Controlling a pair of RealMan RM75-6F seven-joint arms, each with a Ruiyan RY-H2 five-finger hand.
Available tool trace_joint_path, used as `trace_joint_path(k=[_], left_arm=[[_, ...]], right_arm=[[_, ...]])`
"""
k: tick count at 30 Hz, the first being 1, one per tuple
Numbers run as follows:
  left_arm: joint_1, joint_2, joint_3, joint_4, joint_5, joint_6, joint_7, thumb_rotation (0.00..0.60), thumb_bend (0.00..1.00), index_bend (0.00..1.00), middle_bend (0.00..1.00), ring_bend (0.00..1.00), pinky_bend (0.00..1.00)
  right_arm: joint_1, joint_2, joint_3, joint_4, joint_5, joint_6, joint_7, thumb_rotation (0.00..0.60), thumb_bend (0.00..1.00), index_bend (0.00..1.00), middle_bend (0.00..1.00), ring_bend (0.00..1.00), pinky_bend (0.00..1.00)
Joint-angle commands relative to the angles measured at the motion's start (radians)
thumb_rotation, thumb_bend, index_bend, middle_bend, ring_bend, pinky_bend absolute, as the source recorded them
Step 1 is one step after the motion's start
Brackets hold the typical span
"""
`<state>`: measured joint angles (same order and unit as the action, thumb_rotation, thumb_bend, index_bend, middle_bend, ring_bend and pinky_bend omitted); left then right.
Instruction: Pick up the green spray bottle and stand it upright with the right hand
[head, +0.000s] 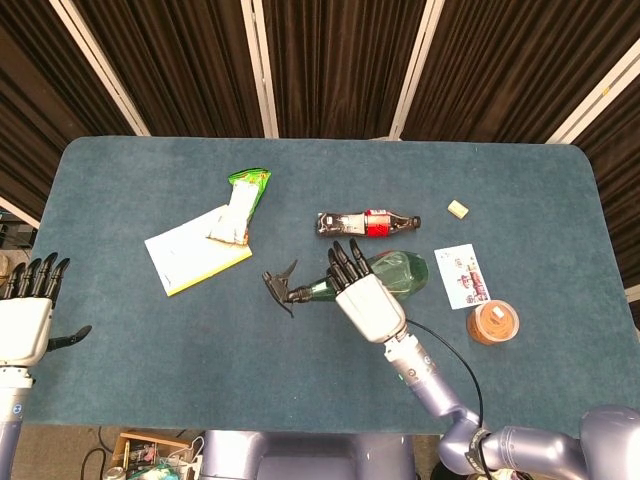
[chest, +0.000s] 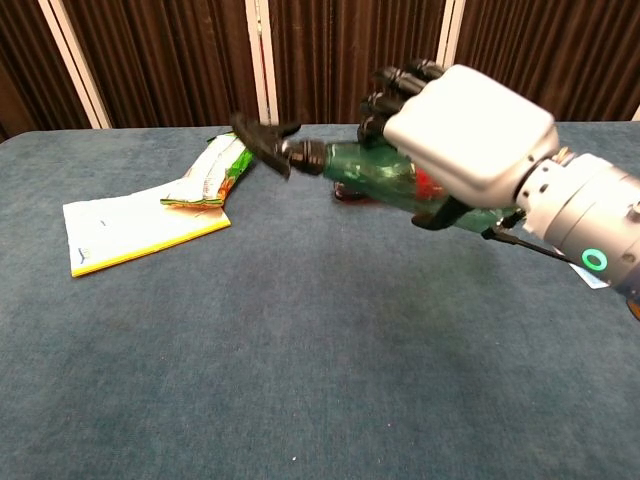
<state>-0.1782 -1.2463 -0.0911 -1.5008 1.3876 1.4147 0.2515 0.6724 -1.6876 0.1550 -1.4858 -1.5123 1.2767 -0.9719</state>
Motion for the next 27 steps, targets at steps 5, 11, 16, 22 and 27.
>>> trace_joint_path(k=[5, 11, 16, 22, 27], left_arm=[[-0.005, 0.002, 0.004, -0.002, 0.013, -0.002, -0.005, 0.600, 0.01, 0.00, 0.00, 0.00, 0.05], [-0.004, 0.004, 0.007, -0.002, 0.018, 0.001, -0.010, 0.600, 0.01, 0.00, 0.00, 0.00, 0.05], [-0.004, 0.004, 0.009, -0.003, 0.020, 0.001, -0.011, 0.600, 0.01, 0.00, 0.00, 0.00, 0.05], [-0.004, 0.003, 0.008, -0.002, 0.015, -0.001, -0.011, 0.600, 0.01, 0.00, 0.00, 0.00, 0.05], [-0.003, 0.002, 0.007, -0.003, 0.015, 0.004, -0.007, 0.600, 0.01, 0.00, 0.00, 0.00, 0.05]], right_arm=[[-0.052, 0.033, 0.058, -0.049, -0.014, 0.123, 0.342, 0.600, 0.50, 0.96, 0.20, 0.00, 0.12], [-0.098, 0.040, 0.073, -0.065, 0.003, 0.178, 0.545, 0.600, 0.50, 0.96, 0.20, 0.00, 0.12], [-0.140, 0.031, 0.080, -0.064, 0.026, 0.217, 0.713, 0.600, 0.50, 0.96, 0.20, 0.00, 0.10], [-0.182, 0.034, 0.085, -0.080, 0.071, 0.214, 0.924, 0.600, 0.48, 0.96, 0.20, 0.00, 0.10], [-0.206, -0.009, 0.064, -0.002, 0.019, 0.268, 1.051, 0.600, 0.47, 0.96, 0.19, 0.00, 0.09]])
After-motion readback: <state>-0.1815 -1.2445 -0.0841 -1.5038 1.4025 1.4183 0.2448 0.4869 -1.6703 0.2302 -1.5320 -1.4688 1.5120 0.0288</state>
